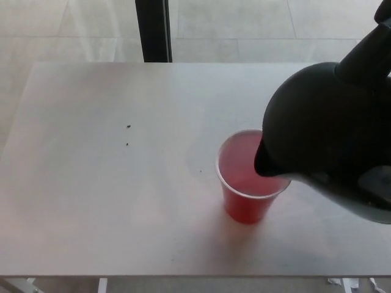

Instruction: The robot uses its right hand to lift up a kettle kept on the middle of the desk by its handle and tilt it into a glass kept next to it to pour out water

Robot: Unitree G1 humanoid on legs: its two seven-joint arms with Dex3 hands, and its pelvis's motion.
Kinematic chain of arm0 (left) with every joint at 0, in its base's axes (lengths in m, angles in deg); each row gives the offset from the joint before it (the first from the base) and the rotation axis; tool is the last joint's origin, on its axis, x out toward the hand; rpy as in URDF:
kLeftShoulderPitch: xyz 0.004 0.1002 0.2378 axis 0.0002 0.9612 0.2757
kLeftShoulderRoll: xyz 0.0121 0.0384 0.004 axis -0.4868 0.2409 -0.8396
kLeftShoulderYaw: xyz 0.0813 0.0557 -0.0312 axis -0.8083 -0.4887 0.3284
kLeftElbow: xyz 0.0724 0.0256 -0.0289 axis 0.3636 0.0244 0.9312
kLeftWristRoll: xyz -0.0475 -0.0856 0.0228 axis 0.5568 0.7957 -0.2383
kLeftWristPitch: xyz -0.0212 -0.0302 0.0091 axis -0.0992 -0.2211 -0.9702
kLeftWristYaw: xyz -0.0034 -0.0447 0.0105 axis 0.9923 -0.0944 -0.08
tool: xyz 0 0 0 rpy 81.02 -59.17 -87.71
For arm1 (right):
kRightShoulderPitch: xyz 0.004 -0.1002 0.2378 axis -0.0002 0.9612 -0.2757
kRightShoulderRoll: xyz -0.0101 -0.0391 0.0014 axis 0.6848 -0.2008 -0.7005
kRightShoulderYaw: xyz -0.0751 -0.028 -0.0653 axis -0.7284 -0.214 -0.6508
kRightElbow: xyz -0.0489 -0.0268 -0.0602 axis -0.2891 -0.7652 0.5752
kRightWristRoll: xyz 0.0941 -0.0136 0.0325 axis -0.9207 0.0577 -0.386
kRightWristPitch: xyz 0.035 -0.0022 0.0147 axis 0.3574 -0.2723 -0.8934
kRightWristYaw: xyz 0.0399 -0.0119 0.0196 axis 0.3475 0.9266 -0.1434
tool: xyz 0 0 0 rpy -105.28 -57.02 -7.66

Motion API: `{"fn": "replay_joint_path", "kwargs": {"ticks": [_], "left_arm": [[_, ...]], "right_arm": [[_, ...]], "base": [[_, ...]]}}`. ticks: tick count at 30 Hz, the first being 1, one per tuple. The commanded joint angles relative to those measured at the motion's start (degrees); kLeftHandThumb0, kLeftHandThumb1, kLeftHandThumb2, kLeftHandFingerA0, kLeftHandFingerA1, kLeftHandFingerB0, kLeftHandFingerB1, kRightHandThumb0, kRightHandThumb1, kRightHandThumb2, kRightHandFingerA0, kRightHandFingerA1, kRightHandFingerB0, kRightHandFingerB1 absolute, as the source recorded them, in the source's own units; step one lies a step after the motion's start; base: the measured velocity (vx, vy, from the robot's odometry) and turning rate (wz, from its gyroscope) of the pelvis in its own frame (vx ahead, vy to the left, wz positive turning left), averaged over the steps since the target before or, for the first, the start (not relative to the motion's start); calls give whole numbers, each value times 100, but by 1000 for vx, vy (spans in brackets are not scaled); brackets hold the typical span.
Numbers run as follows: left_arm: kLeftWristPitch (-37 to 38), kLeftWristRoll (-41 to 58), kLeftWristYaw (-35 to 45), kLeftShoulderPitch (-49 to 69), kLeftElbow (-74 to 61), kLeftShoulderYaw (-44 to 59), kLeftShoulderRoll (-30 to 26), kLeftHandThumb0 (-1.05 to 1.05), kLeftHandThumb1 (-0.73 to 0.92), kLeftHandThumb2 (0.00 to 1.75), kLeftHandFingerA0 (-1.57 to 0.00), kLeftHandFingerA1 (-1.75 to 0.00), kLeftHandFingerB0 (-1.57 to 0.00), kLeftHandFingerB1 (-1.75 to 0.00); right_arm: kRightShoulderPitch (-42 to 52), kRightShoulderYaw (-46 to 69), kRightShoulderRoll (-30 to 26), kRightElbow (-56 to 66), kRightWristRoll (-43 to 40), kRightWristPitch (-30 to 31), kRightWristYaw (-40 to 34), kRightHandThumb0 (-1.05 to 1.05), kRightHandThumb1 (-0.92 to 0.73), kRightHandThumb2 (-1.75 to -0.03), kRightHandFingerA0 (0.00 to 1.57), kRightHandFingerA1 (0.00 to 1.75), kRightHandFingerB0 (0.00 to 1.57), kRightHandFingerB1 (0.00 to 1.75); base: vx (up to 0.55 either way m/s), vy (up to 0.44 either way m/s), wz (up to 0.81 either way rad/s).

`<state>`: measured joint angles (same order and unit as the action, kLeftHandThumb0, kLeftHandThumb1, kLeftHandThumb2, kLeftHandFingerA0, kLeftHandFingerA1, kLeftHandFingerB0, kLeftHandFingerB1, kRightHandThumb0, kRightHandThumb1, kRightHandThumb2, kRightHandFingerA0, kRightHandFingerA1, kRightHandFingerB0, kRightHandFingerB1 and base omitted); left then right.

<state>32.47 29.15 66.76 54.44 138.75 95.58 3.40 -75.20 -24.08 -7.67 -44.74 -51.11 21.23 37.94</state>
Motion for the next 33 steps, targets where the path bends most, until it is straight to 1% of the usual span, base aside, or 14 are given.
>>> {"fn": "replay_joint_path", "kwargs": {"ticks": [1,6,7,9,14,17,18,20,21,24,29,31,32,33], "left_arm": [[-87,5,27,3,-23,-12,-174,-75,74,63,-55,-46,-40,-37],[-81,-52,-27,-36,17,-77,-191,-80,63,98,-49,-56,-33,-49],[-96,-26,-24,-34,11,-57,-189,-81,63,98,-49,-56,-34,-50],[-127,13,3,-29,-4,-34,-171,-74,74,63,-55,-46,-41,-37],[-117,28,24,-92,24,-15,-170,-75,73,62,-54,-45,-40,-38],[-149,23,6,-132,17,-17,-175,-78,61,97,-49,-57,-33,-50],[-155,6,-28,-159,12,-30,-179,-79,62,97,-49,-56,-34,-50],[-162,-2,-24,-154,2,-37,-189,-76,61,97,-47,-55,-34,-50],[-23,-168,-46,-96,-48,-193,-215,-74,62,100,-46,-55,-30,-49],[-87,3,78,-116,-22,-73,-218,-74,75,63,-52,-43,-36,-37],[-147,3,6,-144,-16,-70,-219,-73,75,63,-54,-42,-37,-36],[-94,2,45,-121,-23,-71,-216,-74,75,63,-53,-43,-36,-36],[-89,-44,15,-124,-16,-111,-223,-74,76,64,-54,-42,-36,-36],[-128,-4,27,-136,-12,-77,-218,-73,75,63,-53,-42,-37,-36]], "right_arm": [[-368,94,-179,182,174,544,122,-21,-42,-123,98,151,90,119],[-399,-309,-447,454,548,704,253,-25,-45,-113,123,133,93,105],[-418,-357,-453,491,582,780,270,-22,-44,-111,100,163,91,105],[-411,-372,-409,531,559,812,287,-20,-45,-113,100,163,87,114],[-442,-486,-452,582,596,896,436,-20,-54,-90,95,167,85,85],[-357,-584,-449,586,585,707,488,-26,-48,-107,119,134,93,113],[-301,-570,-449,525,540,446,467,-19,-47,-110,92,175,86,132],[-220,-572,-414,487,430,293,538,-20,-43,-118,94,174,86,140],[-207,-602,-407,499,462,329,541,-26,-45,-114,123,138,98,119],[-144,-495,-393,430,367,124,550,-27,-47,-117,123,137,95,113],[-108,-247,-290,477,280,101,497,-22,-53,-100,91,175,80,136],[-82,-190,-292,472,289,9,484,-20,-50,-108,93,173,81,140],[-53,-129,-297,460,237,-62,501,-23,-48,-114,121,137,97,119],[-25,-79,-319,447,234,-148,490,-17,-47,-122,92,172,81,147]], "base": [[0,0,0],[0,0,0],[0,0,0],[0,0,0],[0,0,0],[0,0,0],[0,0,0],[0,0,0],[0,0,0],[0,0,0],[0,0,0],[0,0,0],[0,0,0],[0,0,0]]}}
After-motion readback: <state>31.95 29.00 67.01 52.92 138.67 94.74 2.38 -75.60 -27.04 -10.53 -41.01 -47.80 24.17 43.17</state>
